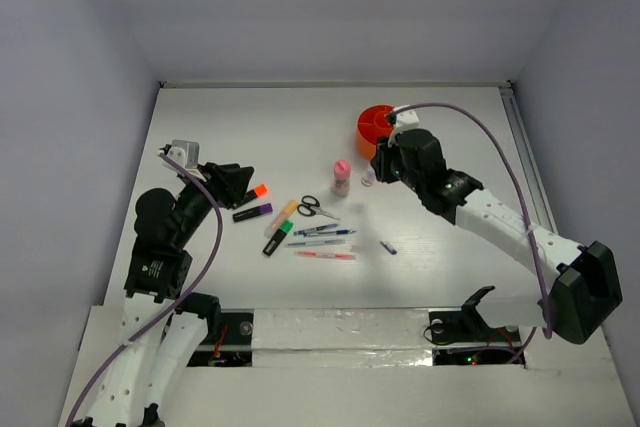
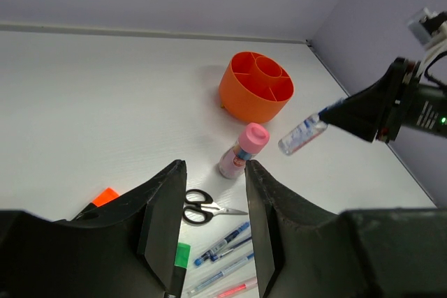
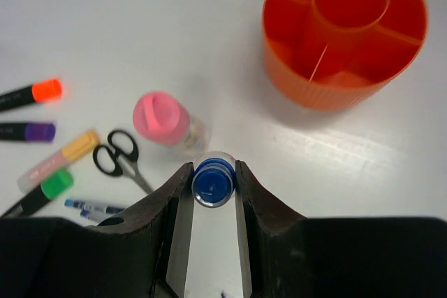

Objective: Sort the stationery into containers
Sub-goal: Place the stationery at the center of the board, then pick up the stationery from the center of the board.

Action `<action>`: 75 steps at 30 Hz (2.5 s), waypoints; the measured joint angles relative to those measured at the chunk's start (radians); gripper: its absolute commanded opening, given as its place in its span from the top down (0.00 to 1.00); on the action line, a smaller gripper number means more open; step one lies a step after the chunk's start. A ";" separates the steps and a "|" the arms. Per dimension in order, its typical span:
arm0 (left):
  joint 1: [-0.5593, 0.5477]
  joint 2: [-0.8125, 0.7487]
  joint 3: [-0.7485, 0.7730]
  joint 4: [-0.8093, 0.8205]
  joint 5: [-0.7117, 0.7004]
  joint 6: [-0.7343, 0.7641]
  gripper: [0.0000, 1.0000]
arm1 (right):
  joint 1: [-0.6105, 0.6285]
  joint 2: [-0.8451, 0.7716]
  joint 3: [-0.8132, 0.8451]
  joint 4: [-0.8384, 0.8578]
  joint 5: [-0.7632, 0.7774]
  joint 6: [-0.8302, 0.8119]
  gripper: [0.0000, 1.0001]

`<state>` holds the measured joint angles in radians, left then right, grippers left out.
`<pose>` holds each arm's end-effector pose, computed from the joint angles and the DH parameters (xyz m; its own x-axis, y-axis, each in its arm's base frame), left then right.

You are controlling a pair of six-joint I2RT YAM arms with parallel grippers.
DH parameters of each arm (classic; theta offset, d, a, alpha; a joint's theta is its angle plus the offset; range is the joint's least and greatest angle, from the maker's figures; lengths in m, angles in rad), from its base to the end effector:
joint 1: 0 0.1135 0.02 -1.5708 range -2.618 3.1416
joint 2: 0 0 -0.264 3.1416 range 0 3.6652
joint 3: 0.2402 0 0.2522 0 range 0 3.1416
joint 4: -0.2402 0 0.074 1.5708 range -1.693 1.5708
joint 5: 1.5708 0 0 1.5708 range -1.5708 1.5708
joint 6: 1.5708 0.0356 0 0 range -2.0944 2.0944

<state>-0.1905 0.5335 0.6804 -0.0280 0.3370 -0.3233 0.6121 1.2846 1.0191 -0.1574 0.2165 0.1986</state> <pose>0.1284 -0.0368 0.3557 -0.0487 -0.2959 -0.9540 0.5121 0.8126 -0.2783 0.2473 0.1643 0.3157 -0.4084 -0.0513 -0.9114 -0.3267 0.9405 0.0935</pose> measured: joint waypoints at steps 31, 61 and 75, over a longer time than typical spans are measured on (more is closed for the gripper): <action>0.000 0.001 0.000 0.000 0.003 0.000 0.64 | 0.163 0.059 -0.247 0.079 0.215 0.145 0.27; 0.000 0.000 0.000 0.000 0.003 0.001 0.73 | 0.163 0.424 0.240 -0.055 0.117 0.041 0.24; 0.000 0.000 0.000 0.000 0.003 0.001 0.72 | 0.153 0.474 0.303 -0.098 0.116 0.041 0.65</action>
<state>-0.1905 0.5331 0.6804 -0.0277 0.3401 -0.3225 0.7654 1.7588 1.3216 -0.2558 0.3321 0.2394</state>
